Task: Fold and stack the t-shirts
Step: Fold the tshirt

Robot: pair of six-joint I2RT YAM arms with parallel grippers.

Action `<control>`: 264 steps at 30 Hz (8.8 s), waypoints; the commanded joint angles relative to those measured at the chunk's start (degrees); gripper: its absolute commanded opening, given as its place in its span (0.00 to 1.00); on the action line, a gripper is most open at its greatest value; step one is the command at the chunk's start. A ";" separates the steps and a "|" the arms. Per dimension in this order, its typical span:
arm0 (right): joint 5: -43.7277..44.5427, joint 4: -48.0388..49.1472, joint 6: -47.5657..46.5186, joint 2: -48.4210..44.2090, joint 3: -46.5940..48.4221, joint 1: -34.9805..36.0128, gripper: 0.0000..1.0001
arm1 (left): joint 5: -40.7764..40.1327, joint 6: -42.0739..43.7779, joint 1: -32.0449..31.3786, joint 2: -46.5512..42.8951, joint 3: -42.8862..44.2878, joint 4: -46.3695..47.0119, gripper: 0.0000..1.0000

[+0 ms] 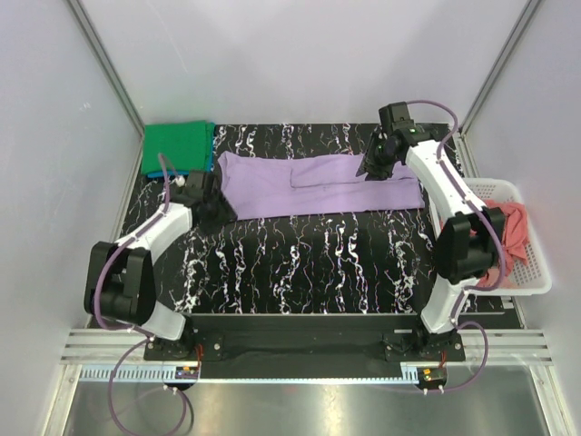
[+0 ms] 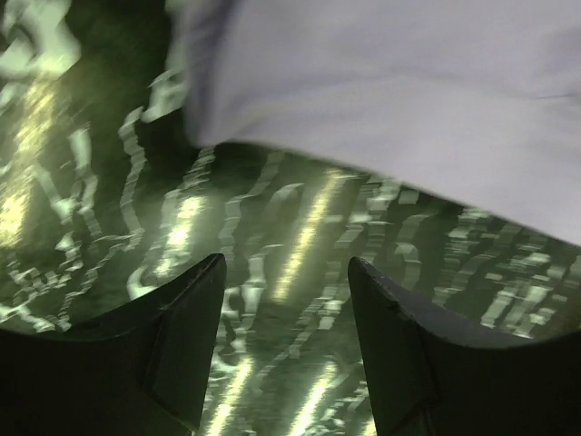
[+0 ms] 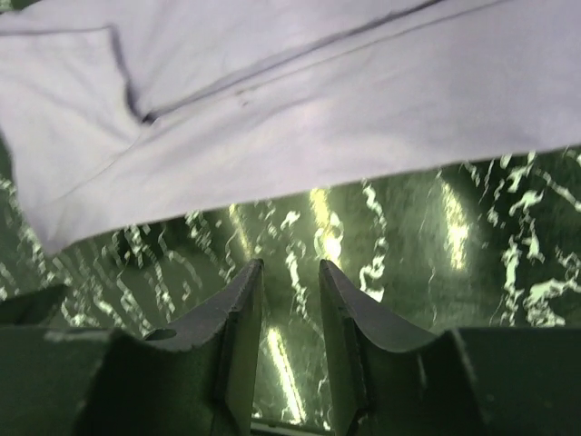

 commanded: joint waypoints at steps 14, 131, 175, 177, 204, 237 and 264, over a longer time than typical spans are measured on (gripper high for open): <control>4.40 4.98 -7.17 7.31 2.34 -5.62 0.38 | -3.53 -3.78 5.40 17.50 10.43 2.15 0.61; 25.05 9.04 -1.19 4.07 -25.17 21.00 0.13 | 18.71 10.64 9.27 47.92 53.40 3.73 0.52; 1.58 -0.63 -12.97 2.67 -3.48 -7.21 0.53 | 0.08 -23.89 -32.99 1.51 5.59 13.49 0.54; 3.51 -3.52 -12.71 1.79 -2.32 -7.30 0.53 | -3.68 -27.94 -38.68 3.18 6.47 14.90 0.55; 2.64 -2.22 -9.54 -13.50 -15.86 -10.90 0.51 | -18.38 -58.09 -59.55 22.43 12.18 16.14 0.57; 2.12 -1.08 -10.16 -15.70 -19.89 -10.90 0.52 | -18.20 -61.26 -59.64 28.41 14.21 13.22 0.27; -10.36 -0.82 -8.40 -22.54 -35.62 -10.90 0.70 | -13.63 -55.45 -60.34 8.66 -4.31 13.84 0.00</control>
